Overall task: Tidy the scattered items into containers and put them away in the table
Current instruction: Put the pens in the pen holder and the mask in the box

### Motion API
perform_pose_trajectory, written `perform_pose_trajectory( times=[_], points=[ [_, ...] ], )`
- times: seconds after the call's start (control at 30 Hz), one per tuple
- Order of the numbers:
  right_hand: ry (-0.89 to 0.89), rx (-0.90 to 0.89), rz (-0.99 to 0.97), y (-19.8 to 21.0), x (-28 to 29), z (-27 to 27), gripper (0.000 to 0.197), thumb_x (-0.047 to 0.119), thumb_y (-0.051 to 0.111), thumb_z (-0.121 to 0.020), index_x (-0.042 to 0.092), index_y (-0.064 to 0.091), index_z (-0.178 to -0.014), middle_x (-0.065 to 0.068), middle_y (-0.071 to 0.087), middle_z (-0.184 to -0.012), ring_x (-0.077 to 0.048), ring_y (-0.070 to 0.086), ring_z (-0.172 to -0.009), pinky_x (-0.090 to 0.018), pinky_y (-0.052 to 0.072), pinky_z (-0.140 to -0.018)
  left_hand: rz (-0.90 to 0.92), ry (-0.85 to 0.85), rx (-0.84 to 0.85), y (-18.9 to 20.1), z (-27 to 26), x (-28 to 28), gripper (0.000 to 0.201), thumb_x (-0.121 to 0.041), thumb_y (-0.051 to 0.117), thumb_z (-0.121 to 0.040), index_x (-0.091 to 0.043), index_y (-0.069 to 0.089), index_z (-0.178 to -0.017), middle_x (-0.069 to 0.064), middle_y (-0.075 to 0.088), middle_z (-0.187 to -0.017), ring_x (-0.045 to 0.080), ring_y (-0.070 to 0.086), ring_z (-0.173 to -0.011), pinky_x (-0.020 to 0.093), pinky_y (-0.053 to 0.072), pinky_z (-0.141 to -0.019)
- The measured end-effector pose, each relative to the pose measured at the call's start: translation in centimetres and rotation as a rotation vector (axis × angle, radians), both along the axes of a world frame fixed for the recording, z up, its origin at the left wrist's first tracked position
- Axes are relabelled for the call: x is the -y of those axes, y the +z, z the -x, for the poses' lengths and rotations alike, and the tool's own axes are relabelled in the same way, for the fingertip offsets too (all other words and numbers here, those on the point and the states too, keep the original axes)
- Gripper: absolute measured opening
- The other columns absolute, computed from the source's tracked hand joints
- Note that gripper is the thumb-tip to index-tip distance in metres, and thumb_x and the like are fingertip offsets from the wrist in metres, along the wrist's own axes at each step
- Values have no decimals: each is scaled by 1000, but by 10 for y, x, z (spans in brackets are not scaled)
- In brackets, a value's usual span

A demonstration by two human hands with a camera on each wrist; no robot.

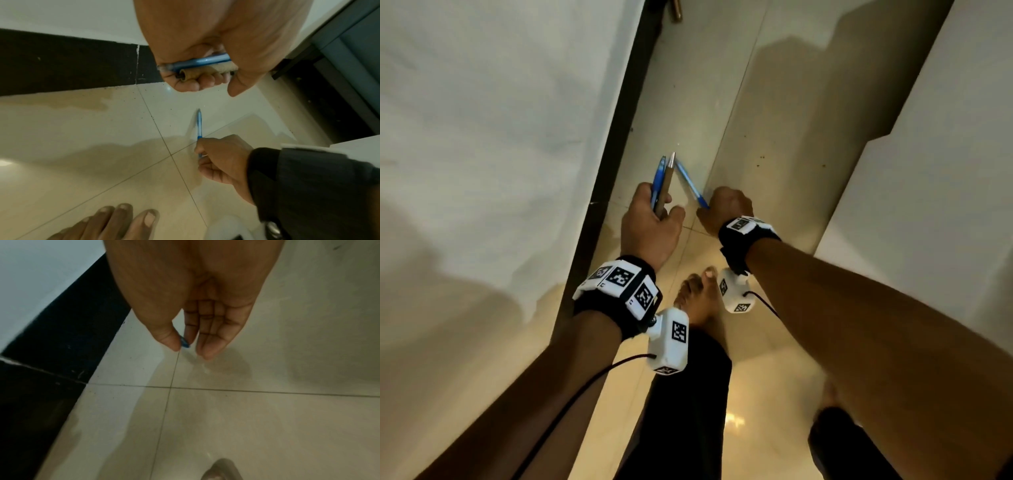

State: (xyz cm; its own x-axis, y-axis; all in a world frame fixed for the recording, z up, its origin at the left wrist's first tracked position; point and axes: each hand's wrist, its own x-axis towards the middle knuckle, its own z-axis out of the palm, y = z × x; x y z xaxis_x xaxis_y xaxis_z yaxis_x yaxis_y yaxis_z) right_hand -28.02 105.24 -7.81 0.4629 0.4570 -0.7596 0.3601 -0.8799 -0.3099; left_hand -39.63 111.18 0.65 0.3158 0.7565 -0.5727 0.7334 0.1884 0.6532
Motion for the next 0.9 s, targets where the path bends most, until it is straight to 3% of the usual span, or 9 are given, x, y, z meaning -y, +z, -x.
perform_pose_trajectory(
  times=[0.07,0.17,0.33,0.43,0.53,0.7,0.83,0.9],
  points=[
    [5,-41,3,23,8,-7,25,38,63,-86,13,65,-84,-6,61,-81,-30,62,-81,-26,38,-59,16,-71,-26,14,-5,-1,23,-15,68,-82,-18,52,-99,-1,50,-71,11,50,-60,21,40,-56],
    [-87,-121,-59,63,17,-18,24,36,67,-85,14,73,-91,-5,70,-90,-23,62,-84,-27,47,-69,43,-195,-68,35,-16,-10,35,-10,72,-77,-19,51,-103,-1,55,-81,14,55,-71,24,42,-62],
    [-188,-211,-221,137,12,-30,9,27,71,-83,19,76,-85,8,63,-70,-10,57,-68,-16,37,-62,29,-524,-163,78,-44,-33,60,-8,76,-67,-17,48,-119,4,54,-108,24,57,-99,36,50,-79],
    [-240,-241,-296,185,-12,-53,8,24,71,-80,22,74,-73,12,61,-61,-2,54,-56,-16,39,-56,-48,-678,-188,113,-64,-51,45,-26,73,-78,-18,50,-115,5,63,-103,27,61,-95,39,51,-76],
    [-249,-240,-352,217,-38,-80,15,23,73,-78,19,71,-64,8,57,-55,-5,47,-48,-22,43,-52,-57,-651,-146,140,-80,-73,20,-29,63,-87,-17,53,-100,7,67,-85,32,62,-80,38,50,-66],
    [-281,-247,-447,240,-73,-121,21,21,72,-81,19,66,-60,9,57,-54,-5,47,-49,-18,43,-52,-27,-528,-104,169,-111,-115,26,-43,64,-86,-19,58,-79,0,65,-69,21,61,-67,30,46,-59],
    [-577,-248,-536,230,-93,-146,12,25,69,-87,17,72,-78,1,71,-74,-10,63,-66,-24,54,-64,17,-382,-67,172,-137,-132,26,-43,59,-91,-21,59,-77,0,65,-65,16,62,-63,26,46,-61],
    [-746,-328,-551,228,-102,-158,13,23,67,-90,10,72,-89,-7,72,-81,-11,63,-68,-22,51,-63,74,-303,-51,170,-151,-137,25,-41,56,-93,-19,59,-82,1,64,-65,16,59,-60,26,45,-60]
  ],
)
